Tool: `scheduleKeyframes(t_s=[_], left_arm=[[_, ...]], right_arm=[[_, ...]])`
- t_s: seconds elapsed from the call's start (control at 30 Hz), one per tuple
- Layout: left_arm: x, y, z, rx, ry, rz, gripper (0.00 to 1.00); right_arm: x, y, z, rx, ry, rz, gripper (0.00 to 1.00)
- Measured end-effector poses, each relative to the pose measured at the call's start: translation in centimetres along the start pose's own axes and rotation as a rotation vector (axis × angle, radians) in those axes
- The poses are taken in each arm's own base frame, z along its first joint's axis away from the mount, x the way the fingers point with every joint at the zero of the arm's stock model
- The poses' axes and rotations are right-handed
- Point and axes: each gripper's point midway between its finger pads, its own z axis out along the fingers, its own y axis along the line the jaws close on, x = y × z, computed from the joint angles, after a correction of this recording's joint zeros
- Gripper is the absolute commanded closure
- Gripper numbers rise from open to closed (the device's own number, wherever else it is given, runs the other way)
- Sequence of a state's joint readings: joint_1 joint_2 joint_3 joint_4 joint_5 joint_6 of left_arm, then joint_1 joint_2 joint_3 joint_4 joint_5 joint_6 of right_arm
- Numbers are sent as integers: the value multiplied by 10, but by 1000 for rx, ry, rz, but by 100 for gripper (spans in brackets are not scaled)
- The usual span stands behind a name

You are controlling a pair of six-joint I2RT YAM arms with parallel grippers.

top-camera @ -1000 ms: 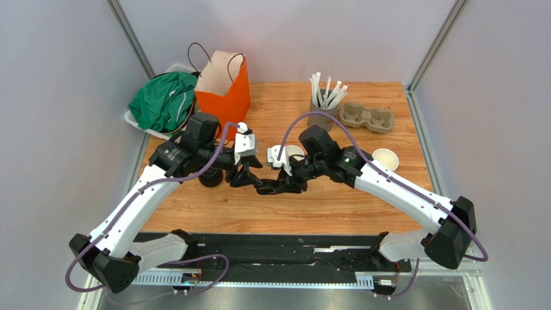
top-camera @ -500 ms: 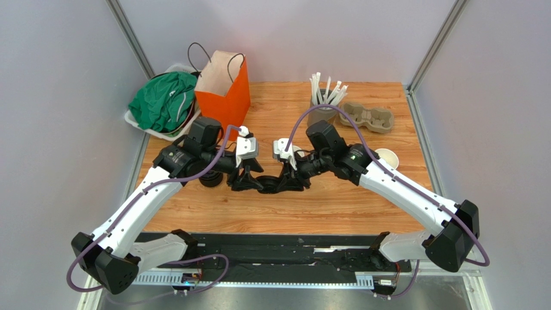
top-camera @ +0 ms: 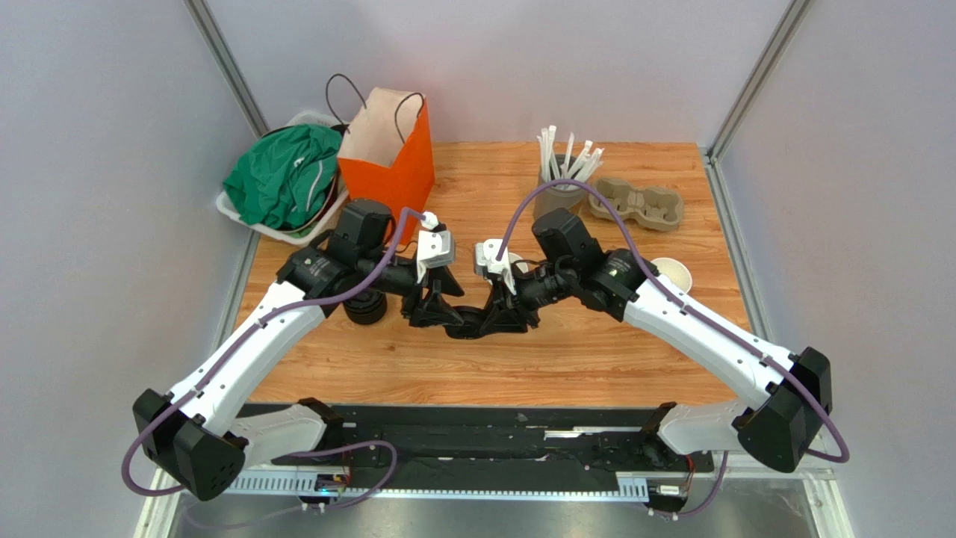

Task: Pack the takeout coffee

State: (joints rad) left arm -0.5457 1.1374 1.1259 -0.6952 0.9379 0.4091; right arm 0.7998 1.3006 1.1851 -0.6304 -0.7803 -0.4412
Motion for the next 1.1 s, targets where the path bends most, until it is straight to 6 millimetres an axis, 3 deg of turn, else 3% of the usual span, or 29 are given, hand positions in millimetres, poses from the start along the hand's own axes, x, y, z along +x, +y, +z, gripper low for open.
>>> scheduleKeyframes(t_s=[0.43, 1.1], left_arm=[[7, -14, 4, 72, 12, -15, 38], [12, -11, 10, 86, 26, -32, 47]], right_arm=[[-4, 0, 1, -2, -14, 2, 86], [-7, -5, 7, 5, -26, 2, 85]])
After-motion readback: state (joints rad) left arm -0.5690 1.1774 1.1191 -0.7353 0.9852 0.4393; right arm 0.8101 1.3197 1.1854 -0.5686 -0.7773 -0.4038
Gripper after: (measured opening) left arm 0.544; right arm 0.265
